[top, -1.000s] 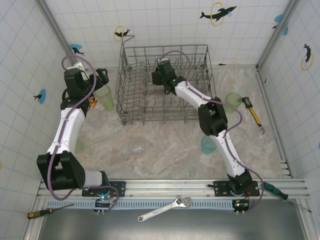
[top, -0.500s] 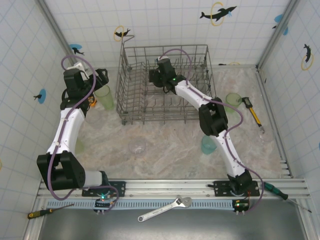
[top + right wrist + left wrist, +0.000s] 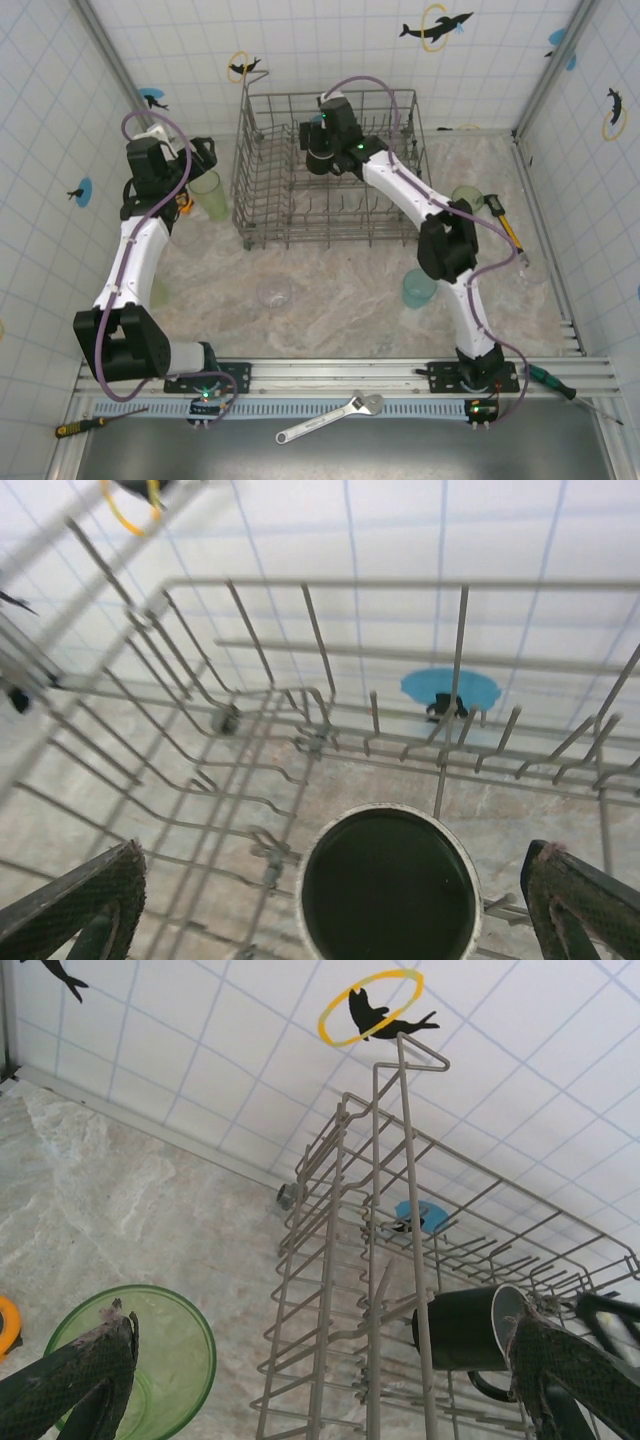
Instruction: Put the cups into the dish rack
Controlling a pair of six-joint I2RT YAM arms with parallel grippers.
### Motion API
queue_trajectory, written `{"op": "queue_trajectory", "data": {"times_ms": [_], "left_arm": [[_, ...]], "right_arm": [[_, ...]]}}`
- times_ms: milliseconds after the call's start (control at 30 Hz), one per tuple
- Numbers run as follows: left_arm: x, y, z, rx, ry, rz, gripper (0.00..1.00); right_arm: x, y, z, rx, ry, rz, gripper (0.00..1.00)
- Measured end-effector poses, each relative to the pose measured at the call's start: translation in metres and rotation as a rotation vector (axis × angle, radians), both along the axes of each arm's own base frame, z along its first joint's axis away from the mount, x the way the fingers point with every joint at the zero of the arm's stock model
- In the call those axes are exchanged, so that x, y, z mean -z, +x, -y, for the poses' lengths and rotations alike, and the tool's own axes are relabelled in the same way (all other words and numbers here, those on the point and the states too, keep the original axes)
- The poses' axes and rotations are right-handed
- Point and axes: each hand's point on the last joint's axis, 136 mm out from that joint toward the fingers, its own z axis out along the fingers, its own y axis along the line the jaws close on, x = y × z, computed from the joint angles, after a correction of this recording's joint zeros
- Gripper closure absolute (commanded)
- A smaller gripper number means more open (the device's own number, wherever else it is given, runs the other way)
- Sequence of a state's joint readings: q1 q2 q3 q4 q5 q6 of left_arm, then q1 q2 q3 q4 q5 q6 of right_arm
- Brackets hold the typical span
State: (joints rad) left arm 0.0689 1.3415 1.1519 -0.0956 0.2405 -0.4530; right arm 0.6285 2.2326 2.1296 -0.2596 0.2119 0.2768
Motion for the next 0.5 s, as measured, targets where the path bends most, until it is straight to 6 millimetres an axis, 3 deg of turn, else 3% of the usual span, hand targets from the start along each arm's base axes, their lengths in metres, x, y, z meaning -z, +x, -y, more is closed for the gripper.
{"op": "queue_trajectory", "data": {"times_ms": [133, 233, 333, 500], "left_arm": [[-0.006, -0.003, -0.001, -0.004, 0.002, 0.014, 0.02], [-0.008, -0.003, -0.003, -0.013, 0.005, 0.02, 0.02], [-0.008, -0.003, -0.004, -0.02, 0.007, 0.019, 0.02], [-0.008, -0.003, -0.006, -0.027, 0.01, 0.02, 0.02]], "right_arm": [[-0.054, -0.022, 0.01, -0.008, 0.049, 0.062, 0.01], [-0.068, -0.032, 0.016, -0.01, 0.065, 0.074, 0.01], [-0.057, -0.038, 0.018, -0.01, 0.049, 0.04, 0.01], [-0.012, -0.059, 0.028, -0.009, -0.022, -0.061, 0.01]]}}
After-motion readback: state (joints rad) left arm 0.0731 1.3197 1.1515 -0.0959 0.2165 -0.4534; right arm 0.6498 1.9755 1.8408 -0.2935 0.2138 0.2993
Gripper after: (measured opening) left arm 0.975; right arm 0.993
